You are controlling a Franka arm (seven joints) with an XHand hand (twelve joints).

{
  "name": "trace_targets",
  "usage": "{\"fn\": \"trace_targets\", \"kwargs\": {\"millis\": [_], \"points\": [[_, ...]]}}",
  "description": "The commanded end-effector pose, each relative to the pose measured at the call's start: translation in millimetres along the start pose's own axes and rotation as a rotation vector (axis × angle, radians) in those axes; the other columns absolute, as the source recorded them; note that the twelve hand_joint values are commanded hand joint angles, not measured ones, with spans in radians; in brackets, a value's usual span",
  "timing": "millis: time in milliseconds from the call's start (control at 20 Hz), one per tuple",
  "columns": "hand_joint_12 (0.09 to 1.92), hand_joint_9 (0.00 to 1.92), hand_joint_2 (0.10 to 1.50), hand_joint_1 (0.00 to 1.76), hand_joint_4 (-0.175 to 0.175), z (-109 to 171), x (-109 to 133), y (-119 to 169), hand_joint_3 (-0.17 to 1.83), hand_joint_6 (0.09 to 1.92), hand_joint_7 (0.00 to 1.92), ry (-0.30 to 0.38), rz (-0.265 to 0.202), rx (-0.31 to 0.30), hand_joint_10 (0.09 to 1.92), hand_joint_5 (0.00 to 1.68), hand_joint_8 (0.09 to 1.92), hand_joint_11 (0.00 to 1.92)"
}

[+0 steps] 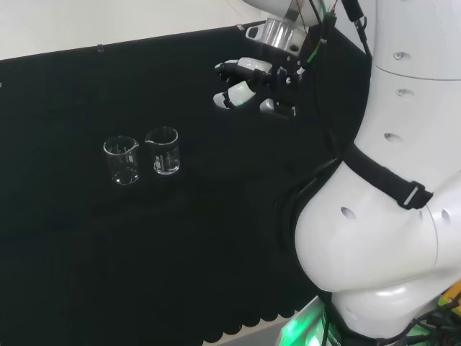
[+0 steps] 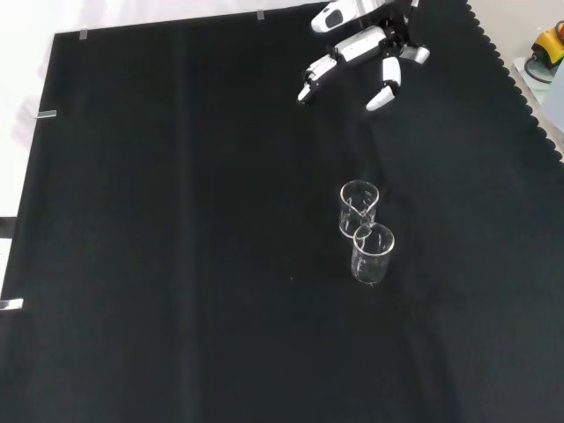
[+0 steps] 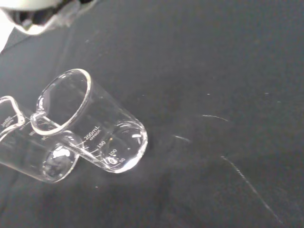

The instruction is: Pick up the beaker on the right.

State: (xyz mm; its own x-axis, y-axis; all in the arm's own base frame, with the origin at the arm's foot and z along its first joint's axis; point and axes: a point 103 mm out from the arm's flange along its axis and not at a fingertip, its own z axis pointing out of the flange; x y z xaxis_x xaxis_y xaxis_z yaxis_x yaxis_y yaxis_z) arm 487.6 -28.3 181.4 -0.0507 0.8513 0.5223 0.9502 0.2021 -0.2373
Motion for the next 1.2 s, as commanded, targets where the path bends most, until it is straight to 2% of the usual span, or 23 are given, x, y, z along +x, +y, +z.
{"fn": "trace_targets", "kwargs": {"millis": [50, 150, 650, 1200], "points": [[1.14, 0.23, 0.45, 0.79, -0.046, 12, 3, 9, 1.08, 0.09, 0.12, 0.075, -0.065, -0.025, 0.70, 0.20, 0.61, 0.00], [1.16, 0.26, 0.43, 0.81, -0.046, 20, 2, 12, 1.10, 0.09, 0.16, 0.107, -0.083, -0.026, 0.70, 0.23, 0.62, 0.00], [1.22, 0.33, 0.39, 0.84, -0.048, 50, -1, 18, 1.13, 0.09, 0.24, 0.165, -0.160, 0.023, 0.69, 0.28, 0.64, 0.00], [1.21, 0.33, 0.37, 0.87, -0.044, 83, 8, 30, 1.14, 0.09, 0.22, 0.240, -0.230, 0.021, 0.68, 0.26, 0.62, 0.00]]}}
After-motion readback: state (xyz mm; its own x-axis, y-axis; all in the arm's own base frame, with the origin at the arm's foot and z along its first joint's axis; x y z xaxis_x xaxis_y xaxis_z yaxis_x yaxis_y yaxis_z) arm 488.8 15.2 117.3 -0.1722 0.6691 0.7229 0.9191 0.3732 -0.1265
